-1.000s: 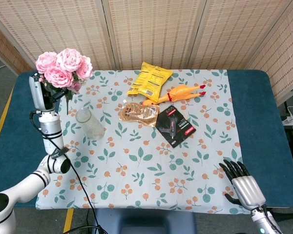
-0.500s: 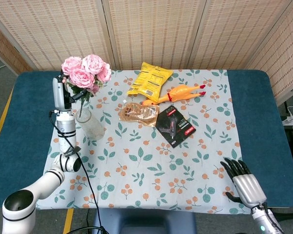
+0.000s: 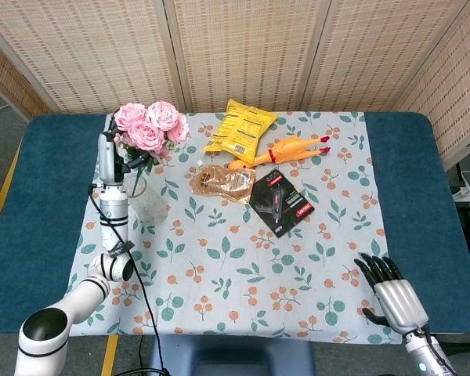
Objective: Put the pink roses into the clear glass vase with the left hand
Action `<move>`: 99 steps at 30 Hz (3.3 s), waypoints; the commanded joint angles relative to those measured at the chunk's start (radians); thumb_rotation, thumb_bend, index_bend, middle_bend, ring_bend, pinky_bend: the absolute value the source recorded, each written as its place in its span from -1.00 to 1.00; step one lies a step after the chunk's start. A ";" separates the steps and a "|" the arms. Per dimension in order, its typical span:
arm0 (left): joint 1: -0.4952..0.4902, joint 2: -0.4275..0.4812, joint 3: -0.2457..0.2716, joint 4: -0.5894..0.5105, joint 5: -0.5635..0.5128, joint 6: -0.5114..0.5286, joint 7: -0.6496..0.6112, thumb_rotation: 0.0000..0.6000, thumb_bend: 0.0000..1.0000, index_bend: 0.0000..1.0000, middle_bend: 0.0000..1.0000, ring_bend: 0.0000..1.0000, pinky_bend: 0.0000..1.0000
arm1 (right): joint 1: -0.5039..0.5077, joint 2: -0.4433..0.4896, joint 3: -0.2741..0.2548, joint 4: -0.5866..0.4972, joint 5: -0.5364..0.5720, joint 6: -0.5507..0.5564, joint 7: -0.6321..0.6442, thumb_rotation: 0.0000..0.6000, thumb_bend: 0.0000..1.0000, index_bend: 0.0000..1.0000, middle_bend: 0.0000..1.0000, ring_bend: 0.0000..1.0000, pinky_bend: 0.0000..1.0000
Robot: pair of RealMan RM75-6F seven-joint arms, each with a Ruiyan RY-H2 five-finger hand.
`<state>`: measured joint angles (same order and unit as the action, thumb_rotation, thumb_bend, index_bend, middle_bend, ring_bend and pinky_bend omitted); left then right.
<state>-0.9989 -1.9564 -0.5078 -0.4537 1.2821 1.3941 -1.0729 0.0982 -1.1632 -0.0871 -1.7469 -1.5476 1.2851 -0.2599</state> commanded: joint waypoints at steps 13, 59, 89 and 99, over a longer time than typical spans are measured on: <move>0.055 -0.043 0.077 0.058 0.009 -0.041 -0.026 1.00 0.07 -0.06 0.05 -0.44 -0.73 | -0.005 0.008 -0.005 -0.007 -0.016 0.018 0.009 1.00 -0.71 -1.00 -1.00 -1.00 -1.00; 0.331 0.115 0.243 -0.206 0.110 0.086 0.168 1.00 -0.23 -1.00 -1.00 -1.00 -0.85 | -0.017 0.022 -0.037 -0.019 -0.094 0.047 0.031 1.00 -0.71 -1.00 -1.00 -1.00 -1.00; 0.703 0.545 0.585 -0.653 0.217 0.065 0.738 1.00 -0.31 -1.00 -1.00 -1.00 -0.84 | -0.023 0.031 -0.054 -0.016 -0.143 0.058 0.042 1.00 -0.71 -1.00 -1.00 -1.00 -1.00; 0.842 0.638 0.630 -0.806 0.195 0.127 1.040 1.00 -0.30 -1.00 -1.00 -1.00 -0.86 | -0.021 0.001 -0.038 -0.006 -0.096 0.030 -0.009 1.00 -0.71 -1.00 -1.00 -1.00 -1.00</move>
